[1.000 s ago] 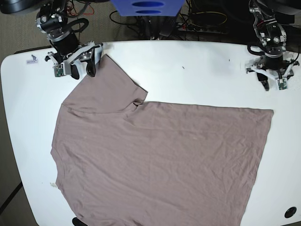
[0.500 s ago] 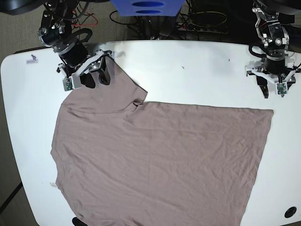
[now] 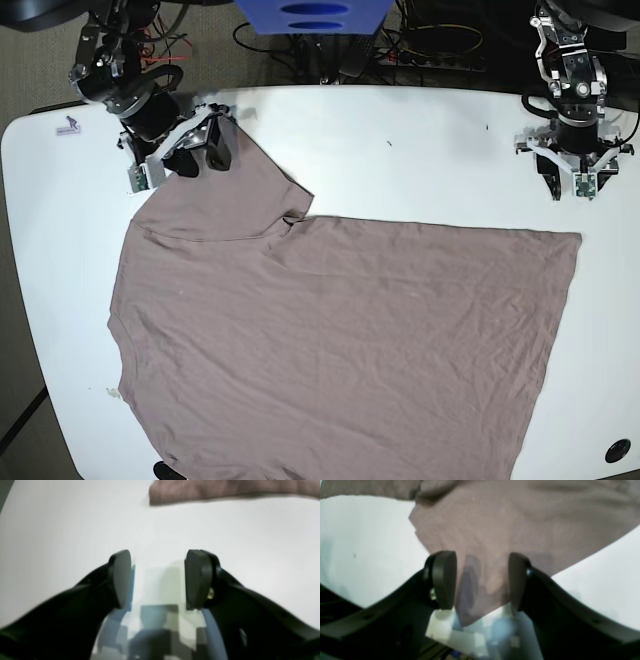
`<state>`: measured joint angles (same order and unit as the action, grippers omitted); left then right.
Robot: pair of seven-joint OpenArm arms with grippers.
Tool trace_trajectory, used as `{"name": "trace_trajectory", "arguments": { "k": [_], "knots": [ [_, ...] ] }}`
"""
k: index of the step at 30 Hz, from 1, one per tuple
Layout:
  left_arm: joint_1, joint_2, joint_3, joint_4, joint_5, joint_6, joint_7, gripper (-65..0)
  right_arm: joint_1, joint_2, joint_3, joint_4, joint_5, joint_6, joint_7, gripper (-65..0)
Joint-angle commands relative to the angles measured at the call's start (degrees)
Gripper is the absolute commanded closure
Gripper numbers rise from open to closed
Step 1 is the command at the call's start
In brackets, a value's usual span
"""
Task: Fold the T-shirt properly
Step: 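Lower the right gripper and pinch the shirt's shoulder corner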
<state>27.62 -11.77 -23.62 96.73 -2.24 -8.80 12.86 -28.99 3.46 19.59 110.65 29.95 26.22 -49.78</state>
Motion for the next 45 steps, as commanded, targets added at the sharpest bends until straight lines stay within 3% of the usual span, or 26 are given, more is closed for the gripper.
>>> {"name": "trace_trajectory", "arguments": {
  "k": [1, 12, 45],
  "knots": [
    [0.09, -0.72, -0.28, 0.53, 0.26, 0.46, -0.61, -33.1, -0.21, 0.31, 0.28, -0.10, 0.60, 0.32, 1.38, -32.2],
    [-0.10, -0.81, -1.16, 0.99, -1.05, -0.13, -0.29, -35.1, 1.56, -0.67, -1.20, -6.27, -1.08, 0.26, 2.28, -32.3],
    [-0.18, -0.94, -1.28, 0.28, -1.18, 0.03, -0.67, -34.4, 3.79, -0.45, -1.40, -7.18, -0.53, 0.81, 0.50, -32.3]
  ]
}}
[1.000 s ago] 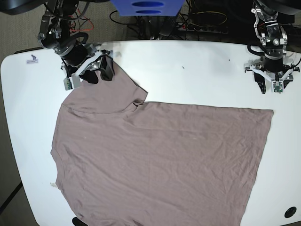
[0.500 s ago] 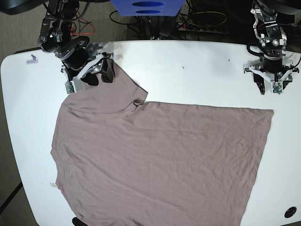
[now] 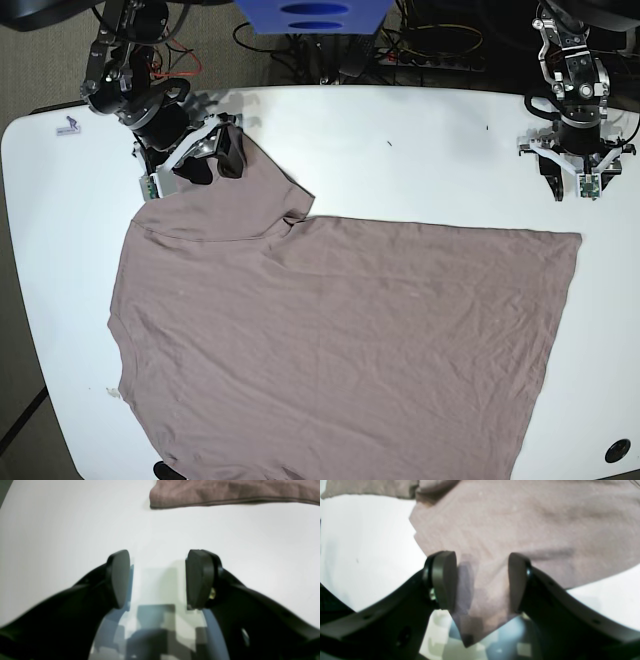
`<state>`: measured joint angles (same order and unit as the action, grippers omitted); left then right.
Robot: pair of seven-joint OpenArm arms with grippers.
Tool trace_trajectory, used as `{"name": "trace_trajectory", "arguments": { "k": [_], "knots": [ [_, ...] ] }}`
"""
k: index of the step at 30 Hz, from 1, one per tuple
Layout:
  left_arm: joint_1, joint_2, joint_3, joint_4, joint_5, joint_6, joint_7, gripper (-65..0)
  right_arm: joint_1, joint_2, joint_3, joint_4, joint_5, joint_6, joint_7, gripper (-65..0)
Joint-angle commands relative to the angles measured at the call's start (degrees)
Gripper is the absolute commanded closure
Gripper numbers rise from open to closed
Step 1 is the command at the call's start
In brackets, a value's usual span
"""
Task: Fold the T-shirt properly
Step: 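Lower the right gripper and pinch the shirt's shoulder corner, then lower the left gripper and pinch the shirt's hem corner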
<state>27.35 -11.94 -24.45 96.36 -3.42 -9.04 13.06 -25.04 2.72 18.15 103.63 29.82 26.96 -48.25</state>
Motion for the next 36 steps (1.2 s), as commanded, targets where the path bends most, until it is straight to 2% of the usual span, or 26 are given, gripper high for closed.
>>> {"name": "trace_trajectory", "arguments": {
  "k": [1, 11, 21, 36],
  "knots": [
    [0.10, -0.76, -0.44, 0.65, -0.02, 0.29, -0.91, -34.4, -0.12, 0.30, 0.01, -0.43, -0.39, 0.06, -1.00, -32.3],
    [0.12, -0.74, -0.43, 0.70, -0.28, 0.32, -1.12, -34.7, 0.95, 0.67, 0.30, -4.16, -0.69, -0.01, -0.56, -32.3],
    [-0.48, -0.59, -0.49, 0.84, -0.03, 0.22, -1.29, -34.8, 1.44, 0.38, 0.11, -4.09, -1.21, 0.06, -2.07, -21.4],
    [-0.63, -0.75, -0.01, 0.78, -0.05, 0.29, -1.44, -35.1, 2.16, 0.76, 0.16, -6.83, -0.81, 0.58, -2.97, -24.6]
  ]
}}
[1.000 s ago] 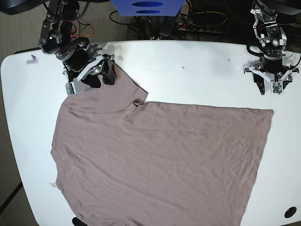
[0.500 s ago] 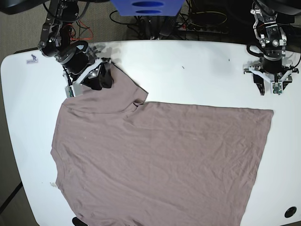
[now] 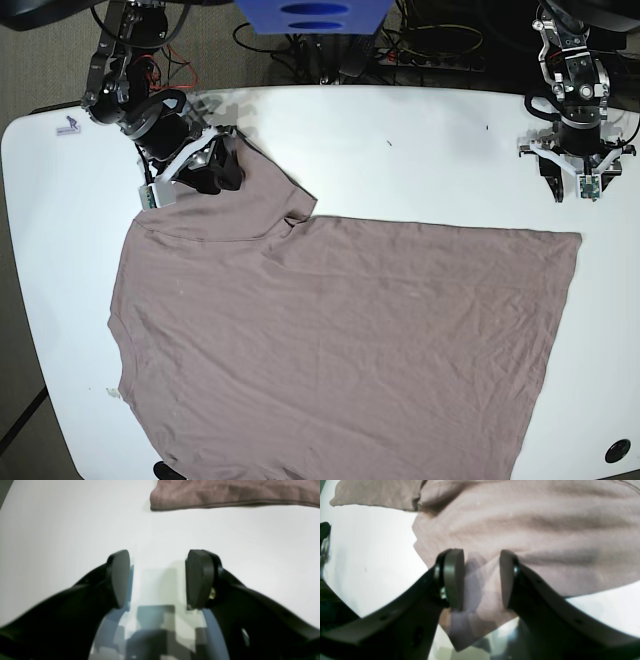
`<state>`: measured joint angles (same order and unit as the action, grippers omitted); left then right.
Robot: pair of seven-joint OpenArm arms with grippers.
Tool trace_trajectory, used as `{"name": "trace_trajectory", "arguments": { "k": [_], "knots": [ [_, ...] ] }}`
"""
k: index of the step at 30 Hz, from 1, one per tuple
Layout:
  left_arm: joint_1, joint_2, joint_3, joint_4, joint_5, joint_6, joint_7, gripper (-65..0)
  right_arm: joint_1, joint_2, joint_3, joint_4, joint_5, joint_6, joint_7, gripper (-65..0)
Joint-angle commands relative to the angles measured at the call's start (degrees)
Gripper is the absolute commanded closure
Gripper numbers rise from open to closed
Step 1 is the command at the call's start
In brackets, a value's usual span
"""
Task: Fold the T-shirt properly
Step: 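Lower the left gripper and pinch the shirt's hem corner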
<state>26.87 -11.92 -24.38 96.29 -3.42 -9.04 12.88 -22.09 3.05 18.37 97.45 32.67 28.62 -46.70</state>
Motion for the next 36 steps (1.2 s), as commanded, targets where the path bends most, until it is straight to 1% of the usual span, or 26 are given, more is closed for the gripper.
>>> {"name": "trace_trajectory", "arguments": {
  "k": [1, 5, 7, 13, 15, 19, 21, 23, 31, 33, 36],
  "knots": [
    [-0.17, -0.80, 0.01, 0.86, -0.07, 0.31, -1.28, -35.1, -0.77, 0.49, -0.07, -0.65, -3.61, -1.08, -4.51, -24.6],
    [-0.40, -1.54, 1.04, 0.86, -0.01, 0.38, -0.78, -35.5, -1.05, 0.86, 0.21, -0.34, -3.37, -0.51, -4.02, -23.4],
    [-0.65, -2.10, 1.25, 0.76, -0.03, 0.41, -0.73, -35.6, -1.07, 1.07, 0.25, -0.20, -3.33, -0.48, -4.01, -23.8],
    [-2.43, -4.17, 1.42, -0.57, -0.12, 0.42, 0.02, -35.9, -1.25, 1.52, 0.34, 0.14, -3.02, -0.42, -4.01, -27.8],
    [-6.59, -5.32, 0.58, -3.29, -1.06, -1.86, 2.82, -36.6, -0.82, 1.24, 1.11, -0.01, -3.04, -0.14, -4.32, -32.6],
    [-10.52, -6.25, 0.44, -6.87, -1.97, -4.37, 4.72, -36.9, -0.85, 1.16, 1.67, 0.01, -2.89, -0.05, -4.55, -37.2],
    [-12.11, -6.53, 0.25, -8.56, -2.46, -5.72, 5.57, -37.0, -0.93, 1.08, 1.91, 0.02, -2.90, -0.03, -4.60, -38.2],
    [-14.74, -7.10, 0.96, -10.86, -2.86, -6.48, 7.02, -37.5, -0.72, 1.21, 2.67, 0.06, -1.75, 0.34, -3.95, -38.2],
    [-15.44, -7.05, 1.22, -11.66, -4.03, -6.13, 6.47, -37.5, -0.47, 1.46, 2.87, -0.07, -1.58, 0.37, -4.22, -37.4],
    [-16.29, -6.98, 1.51, -12.96, -4.36, -5.86, 6.62, -37.0, -0.48, 1.22, 3.62, 0.07, -1.32, 0.97, -4.11, -37.0],
    [-16.77, -6.98, 1.79, -13.44, -4.43, -5.93, 6.74, -37.0, -0.38, 1.19, 3.61, 0.04, -1.57, 0.99, -4.12, -37.1]
  ]
}}
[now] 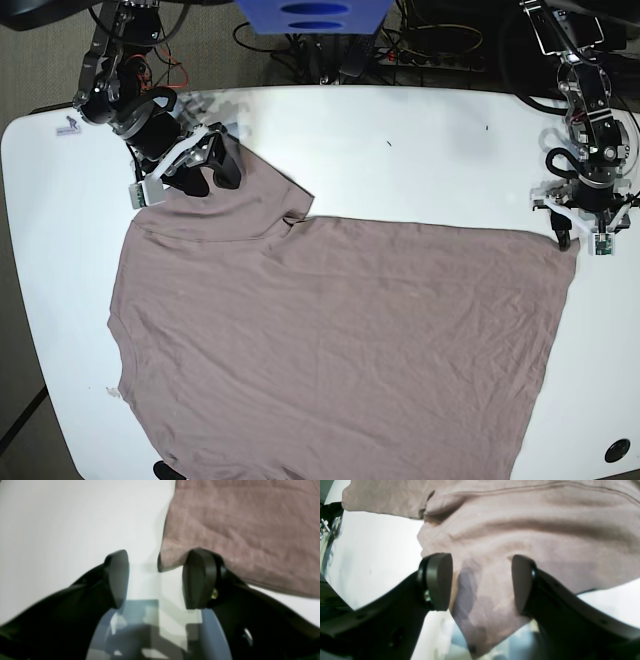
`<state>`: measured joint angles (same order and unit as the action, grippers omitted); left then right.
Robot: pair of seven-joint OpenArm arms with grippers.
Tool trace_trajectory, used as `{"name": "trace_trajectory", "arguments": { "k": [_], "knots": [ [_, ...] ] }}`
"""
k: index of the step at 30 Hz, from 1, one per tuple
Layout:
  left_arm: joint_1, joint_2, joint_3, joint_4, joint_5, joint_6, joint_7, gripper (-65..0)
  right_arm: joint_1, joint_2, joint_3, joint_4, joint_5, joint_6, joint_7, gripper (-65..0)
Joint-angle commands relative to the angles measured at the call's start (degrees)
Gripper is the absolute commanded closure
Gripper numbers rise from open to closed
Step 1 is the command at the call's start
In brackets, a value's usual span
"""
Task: Fold the T-shirt properly
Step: 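Lower the left gripper and pinch the shirt's hem corner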
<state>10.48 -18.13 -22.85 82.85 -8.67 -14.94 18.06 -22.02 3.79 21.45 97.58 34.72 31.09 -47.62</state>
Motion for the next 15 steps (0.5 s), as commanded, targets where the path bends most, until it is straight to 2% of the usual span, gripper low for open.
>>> {"name": "trace_trajectory", "arguments": {
  "k": [1, 15],
  "knots": [
    [-0.56, -0.81, 0.37, -0.18, 0.79, 0.00, 1.59, -36.9, -0.41, 0.44, 0.51, -0.06, -3.66, -1.46, -3.18, -37.1],
    [-0.85, -0.78, 0.90, -3.40, 0.93, 1.22, 0.02, -36.7, -0.17, -0.17, 0.86, 0.38, -4.37, -0.53, -2.88, -37.1]
  ]
}}
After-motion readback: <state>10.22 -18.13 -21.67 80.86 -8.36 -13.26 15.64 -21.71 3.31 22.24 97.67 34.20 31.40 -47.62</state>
